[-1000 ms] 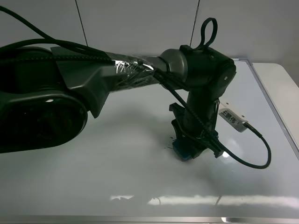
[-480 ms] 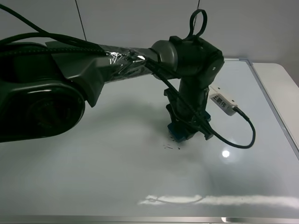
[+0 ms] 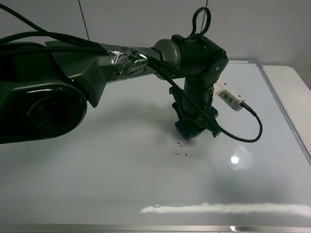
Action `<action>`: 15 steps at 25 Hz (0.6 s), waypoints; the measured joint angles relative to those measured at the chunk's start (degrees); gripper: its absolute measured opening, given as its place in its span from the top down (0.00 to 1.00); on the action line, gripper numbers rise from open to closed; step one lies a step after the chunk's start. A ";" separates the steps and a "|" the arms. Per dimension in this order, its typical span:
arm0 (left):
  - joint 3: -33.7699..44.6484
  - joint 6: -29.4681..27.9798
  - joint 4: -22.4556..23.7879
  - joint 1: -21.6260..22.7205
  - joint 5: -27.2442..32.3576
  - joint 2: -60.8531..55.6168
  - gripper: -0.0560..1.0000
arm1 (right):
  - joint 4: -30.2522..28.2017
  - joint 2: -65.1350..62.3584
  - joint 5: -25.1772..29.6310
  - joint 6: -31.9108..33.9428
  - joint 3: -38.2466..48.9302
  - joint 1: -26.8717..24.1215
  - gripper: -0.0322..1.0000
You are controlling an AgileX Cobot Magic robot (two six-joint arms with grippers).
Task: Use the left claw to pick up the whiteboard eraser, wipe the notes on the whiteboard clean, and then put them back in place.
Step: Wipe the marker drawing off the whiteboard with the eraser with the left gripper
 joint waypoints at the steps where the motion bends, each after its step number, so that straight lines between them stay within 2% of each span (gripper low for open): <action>1: 0.00 -0.25 -0.18 -0.68 1.12 0.00 0.43 | 0.00 0.00 0.00 0.00 0.00 0.00 0.01; 7: 1.17 -1.40 -0.73 -3.10 4.54 0.00 0.43 | 0.00 0.00 0.00 0.00 0.00 0.00 0.01; 15: 11.69 -3.51 -0.16 -3.05 1.34 -4.15 0.43 | 0.00 0.00 0.00 0.00 0.00 0.00 0.01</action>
